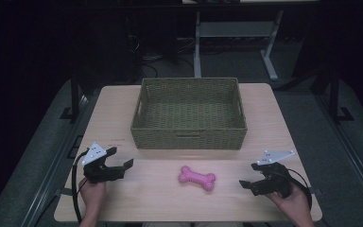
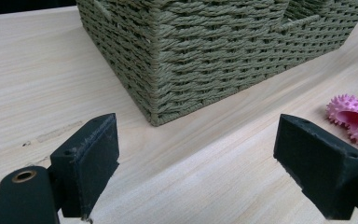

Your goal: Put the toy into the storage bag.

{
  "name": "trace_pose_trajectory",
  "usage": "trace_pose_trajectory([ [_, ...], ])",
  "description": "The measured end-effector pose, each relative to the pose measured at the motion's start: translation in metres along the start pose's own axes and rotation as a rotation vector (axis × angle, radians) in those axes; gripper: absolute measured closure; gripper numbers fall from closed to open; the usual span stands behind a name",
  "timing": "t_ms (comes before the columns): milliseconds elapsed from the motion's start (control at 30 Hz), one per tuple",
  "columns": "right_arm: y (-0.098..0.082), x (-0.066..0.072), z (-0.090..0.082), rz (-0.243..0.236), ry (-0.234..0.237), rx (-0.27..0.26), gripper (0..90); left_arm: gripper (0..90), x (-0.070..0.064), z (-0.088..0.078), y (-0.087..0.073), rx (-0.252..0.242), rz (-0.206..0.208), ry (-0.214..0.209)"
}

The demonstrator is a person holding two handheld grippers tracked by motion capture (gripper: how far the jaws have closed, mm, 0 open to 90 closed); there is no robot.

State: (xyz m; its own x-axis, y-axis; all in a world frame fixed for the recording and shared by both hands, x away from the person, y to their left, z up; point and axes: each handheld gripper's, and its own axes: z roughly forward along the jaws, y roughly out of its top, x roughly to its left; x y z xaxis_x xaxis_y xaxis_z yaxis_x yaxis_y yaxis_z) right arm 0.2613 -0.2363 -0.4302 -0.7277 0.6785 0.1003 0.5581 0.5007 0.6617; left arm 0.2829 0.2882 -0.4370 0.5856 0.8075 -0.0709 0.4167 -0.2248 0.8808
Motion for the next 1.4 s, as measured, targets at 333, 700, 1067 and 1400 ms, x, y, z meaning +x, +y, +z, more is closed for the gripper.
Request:
trace_pose_trajectory([
  [333, 0.017, 0.006, 0.003, -0.051, 0.044, 0.057, 18.3, 13.6, 0.001, -0.001, 0.000, -0.002, 0.000, 0.008],
  [700, 0.034, 0.014, 0.010, -0.083, 0.096, 0.100, 17.5, 13.6, 0.001, -0.001, 0.000, -0.004, 0.001, 0.007],
  [1067, 0.053, 0.023, 0.019, -0.125, 0.134, 0.139, 17.2, 13.6, 0.002, -0.001, 0.000, -0.006, 0.000, 0.011],
  [1400, 0.069, 0.029, 0.027, -0.173, 0.160, 0.165, 16.2, 13.6, 0.003, -0.002, 0.000, -0.008, -0.004, 0.017],
])
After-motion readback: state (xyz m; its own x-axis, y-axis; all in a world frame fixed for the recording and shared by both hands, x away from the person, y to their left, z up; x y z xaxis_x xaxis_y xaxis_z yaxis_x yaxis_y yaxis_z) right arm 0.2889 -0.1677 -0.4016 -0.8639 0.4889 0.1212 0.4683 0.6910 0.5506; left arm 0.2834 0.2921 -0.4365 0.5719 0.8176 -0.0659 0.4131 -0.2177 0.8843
